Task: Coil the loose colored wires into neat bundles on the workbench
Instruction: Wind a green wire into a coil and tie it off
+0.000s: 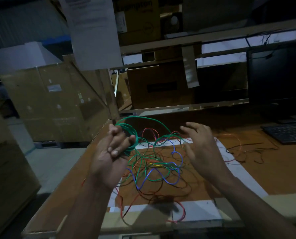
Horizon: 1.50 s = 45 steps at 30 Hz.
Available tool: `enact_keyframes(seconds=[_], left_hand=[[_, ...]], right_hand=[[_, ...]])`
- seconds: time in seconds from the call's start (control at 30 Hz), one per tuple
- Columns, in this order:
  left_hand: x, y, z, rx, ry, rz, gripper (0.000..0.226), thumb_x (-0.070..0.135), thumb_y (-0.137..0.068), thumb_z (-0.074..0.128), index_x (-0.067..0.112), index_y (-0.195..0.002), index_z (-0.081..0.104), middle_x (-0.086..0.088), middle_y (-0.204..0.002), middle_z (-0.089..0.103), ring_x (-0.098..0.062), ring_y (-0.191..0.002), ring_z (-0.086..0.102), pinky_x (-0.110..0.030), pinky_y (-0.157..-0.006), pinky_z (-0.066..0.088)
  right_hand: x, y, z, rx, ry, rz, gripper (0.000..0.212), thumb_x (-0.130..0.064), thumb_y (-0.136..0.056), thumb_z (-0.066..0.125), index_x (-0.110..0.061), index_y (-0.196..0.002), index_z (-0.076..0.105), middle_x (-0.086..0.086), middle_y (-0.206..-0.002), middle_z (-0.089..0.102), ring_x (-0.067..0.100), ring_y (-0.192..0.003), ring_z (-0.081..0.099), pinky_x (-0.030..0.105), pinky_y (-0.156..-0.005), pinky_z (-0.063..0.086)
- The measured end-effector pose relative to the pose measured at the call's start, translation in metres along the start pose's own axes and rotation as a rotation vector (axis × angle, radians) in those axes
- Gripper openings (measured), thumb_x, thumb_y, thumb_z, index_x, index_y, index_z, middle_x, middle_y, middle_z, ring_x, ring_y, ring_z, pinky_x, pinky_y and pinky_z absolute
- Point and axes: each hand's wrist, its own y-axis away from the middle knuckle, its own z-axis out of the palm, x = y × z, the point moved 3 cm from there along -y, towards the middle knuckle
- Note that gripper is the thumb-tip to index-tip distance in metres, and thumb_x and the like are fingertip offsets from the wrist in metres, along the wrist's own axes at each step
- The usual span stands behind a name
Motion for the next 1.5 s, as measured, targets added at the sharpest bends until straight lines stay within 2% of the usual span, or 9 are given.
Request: enact_keyframes(seconds=[0.13,0.37,0.53,0.7,0.87,0.97,1.17,1.3,1.5], left_hand=[[-0.019,0.003,0.014,0.058,-0.096,-0.035,0.035,0.028,-0.109,0.036,0.019,-0.081,0.055,0.009,-0.047,0.033,-0.003,-0.037,0.031,-0.024,-0.077,0.054],[-0.016,0.005,0.012,0.172,-0.14,-0.005,0.029,0.028,-0.108,0.04,0.018,-0.085,0.053,0.004,-0.069,0.055,-0.002,-0.039,0.038,-0.018,-0.06,0.049],[-0.008,0.01,0.011,0.182,-0.035,-0.015,0.034,0.03,-0.11,0.036,0.015,-0.085,0.051,-0.009,-0.082,0.072,-0.004,-0.03,0.033,-0.013,-0.05,0.041],[0.008,0.009,-0.002,0.083,0.144,-0.032,0.031,0.024,-0.111,0.036,0.008,-0.099,0.06,0.008,-0.056,0.044,-0.007,-0.035,0.036,-0.017,-0.05,0.04],[0.011,0.008,-0.009,0.151,0.065,0.0,0.032,0.019,-0.112,0.033,0.004,-0.113,0.062,0.008,-0.061,0.047,-0.007,-0.037,0.04,-0.02,-0.07,0.057],[0.008,0.002,-0.014,0.234,0.145,0.074,0.024,0.012,-0.11,0.04,0.007,-0.101,0.062,0.008,-0.078,0.069,-0.002,-0.051,0.058,-0.036,-0.086,0.062],[0.017,-0.005,-0.013,0.262,0.148,0.174,0.037,0.01,-0.11,0.035,0.01,-0.091,0.067,-0.005,-0.107,0.079,-0.02,-0.109,0.074,-0.052,-0.102,0.051],[0.014,-0.009,-0.013,0.217,0.062,0.205,0.044,0.013,-0.111,0.031,0.01,-0.096,0.072,-0.01,-0.124,0.074,-0.026,-0.125,0.066,-0.05,-0.114,0.044],[-0.009,-0.015,-0.016,0.181,-0.441,0.228,0.034,0.013,-0.11,0.034,0.0,-0.117,0.065,-0.02,-0.127,0.071,-0.024,-0.137,0.057,-0.044,-0.121,0.033]], right_hand=[[-0.043,-0.005,-0.014,-0.213,-0.385,-0.066,0.061,-0.013,-0.099,0.06,-0.028,-0.153,0.037,-0.018,-0.148,0.045,0.003,-0.133,0.047,0.014,-0.11,0.035],[-0.033,0.002,0.004,-0.274,-0.418,-0.075,0.014,-0.034,-0.106,0.046,-0.028,-0.108,0.059,-0.008,-0.07,0.057,0.005,-0.067,0.056,0.019,-0.053,0.037],[-0.011,0.011,0.024,-0.31,-0.105,-0.137,0.055,-0.068,-0.098,0.019,-0.025,-0.083,0.049,-0.007,-0.069,0.053,0.011,-0.063,0.051,0.038,-0.058,0.041],[0.014,0.01,0.037,-0.453,0.129,-0.033,0.02,-0.04,-0.106,0.043,-0.025,-0.103,0.056,-0.008,-0.086,0.061,0.013,-0.077,0.057,0.031,-0.064,0.043],[0.033,-0.002,0.038,-0.306,-0.065,0.104,0.021,-0.036,-0.105,0.042,-0.03,-0.086,0.05,-0.007,-0.08,0.059,0.016,-0.075,0.059,0.044,-0.071,0.053],[0.011,-0.003,0.027,-0.136,-0.254,0.07,0.031,-0.047,-0.105,0.042,-0.027,-0.083,0.051,-0.007,-0.066,0.052,0.005,-0.063,0.051,0.032,-0.062,0.044],[-0.009,0.007,0.021,-0.168,-0.131,-0.059,0.02,-0.04,-0.107,0.039,-0.025,-0.098,0.049,-0.006,-0.065,0.054,0.011,-0.059,0.054,0.038,-0.056,0.043],[-0.012,0.011,0.04,-0.424,0.186,-0.259,0.005,-0.03,-0.102,0.051,-0.03,-0.107,0.053,-0.008,-0.101,0.06,0.016,-0.09,0.06,0.03,-0.065,0.039],[-0.049,0.016,0.019,-0.371,0.151,-0.526,0.017,-0.042,-0.093,0.04,-0.031,-0.097,0.053,-0.008,-0.088,0.041,0.009,-0.075,0.038,0.021,-0.053,0.014]])
